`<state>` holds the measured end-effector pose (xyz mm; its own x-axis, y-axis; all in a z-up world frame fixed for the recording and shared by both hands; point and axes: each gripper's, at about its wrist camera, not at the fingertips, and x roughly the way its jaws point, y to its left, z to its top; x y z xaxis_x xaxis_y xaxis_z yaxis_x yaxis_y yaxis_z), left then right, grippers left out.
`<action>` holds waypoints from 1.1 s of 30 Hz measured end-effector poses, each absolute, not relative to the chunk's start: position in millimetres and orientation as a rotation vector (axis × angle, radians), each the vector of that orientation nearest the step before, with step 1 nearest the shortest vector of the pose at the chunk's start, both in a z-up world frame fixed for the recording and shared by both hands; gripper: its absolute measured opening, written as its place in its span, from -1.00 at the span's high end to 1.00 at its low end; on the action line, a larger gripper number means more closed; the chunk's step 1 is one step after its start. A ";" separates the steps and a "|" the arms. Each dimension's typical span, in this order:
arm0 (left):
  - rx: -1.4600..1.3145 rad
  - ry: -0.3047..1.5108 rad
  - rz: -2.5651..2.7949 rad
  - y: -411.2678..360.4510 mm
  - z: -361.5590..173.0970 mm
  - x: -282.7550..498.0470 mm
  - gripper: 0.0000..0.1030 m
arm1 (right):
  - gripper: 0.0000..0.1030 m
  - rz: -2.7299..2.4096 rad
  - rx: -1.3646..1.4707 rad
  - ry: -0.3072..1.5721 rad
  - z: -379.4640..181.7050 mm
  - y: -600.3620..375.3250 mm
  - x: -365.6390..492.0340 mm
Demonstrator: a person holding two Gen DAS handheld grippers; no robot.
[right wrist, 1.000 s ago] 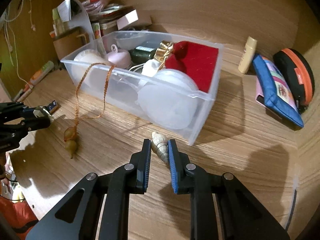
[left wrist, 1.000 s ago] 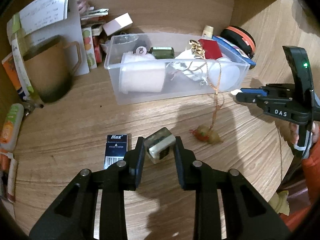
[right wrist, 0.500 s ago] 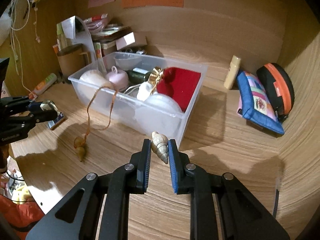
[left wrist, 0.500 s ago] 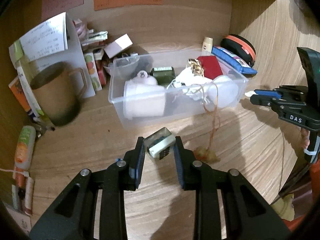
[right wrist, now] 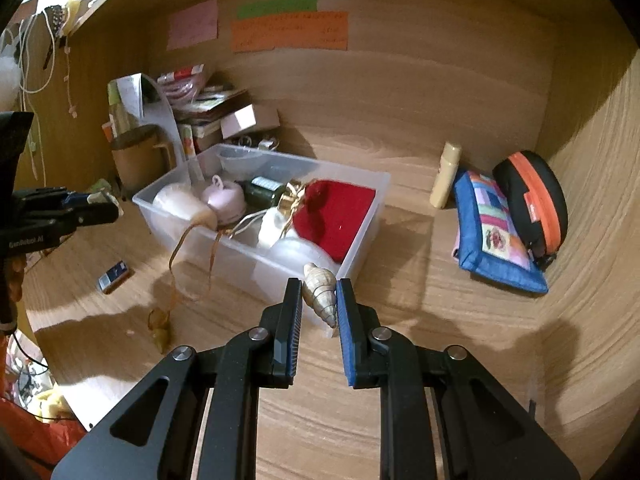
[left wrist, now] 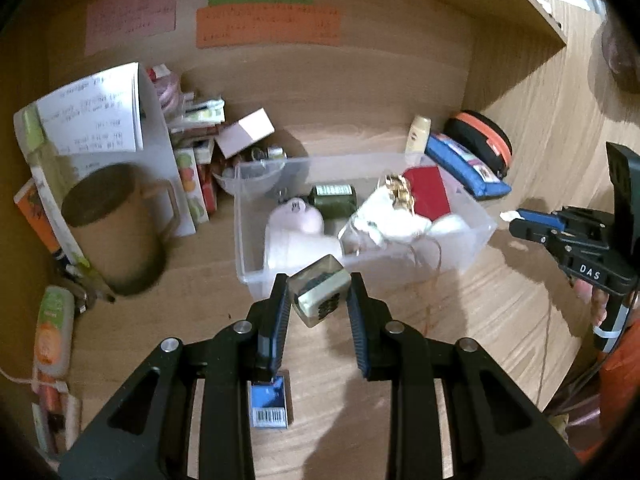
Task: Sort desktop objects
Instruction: 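Carry the small box and seashell with both grippers over the clear box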
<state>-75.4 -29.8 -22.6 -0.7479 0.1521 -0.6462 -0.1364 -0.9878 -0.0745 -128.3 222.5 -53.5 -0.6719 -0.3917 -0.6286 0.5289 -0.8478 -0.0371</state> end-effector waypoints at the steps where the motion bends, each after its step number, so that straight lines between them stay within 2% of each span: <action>1: -1.036 -0.037 2.795 -30.6 -20.9 -78.4 0.46 | 0.70 -2.467 0.854 0.296 -52.4 221.7 -130.2; 13: -1.025 -0.006 2.777 -25.2 -16.9 -108.1 0.46 | 0.70 -2.402 0.838 0.298 -53.7 193.7 -152.5; 33: -1.081 0.025 2.620 4.8 -45.1 -150.7 0.46 | 0.70 -2.282 0.898 0.281 -71.4 158.6 -185.8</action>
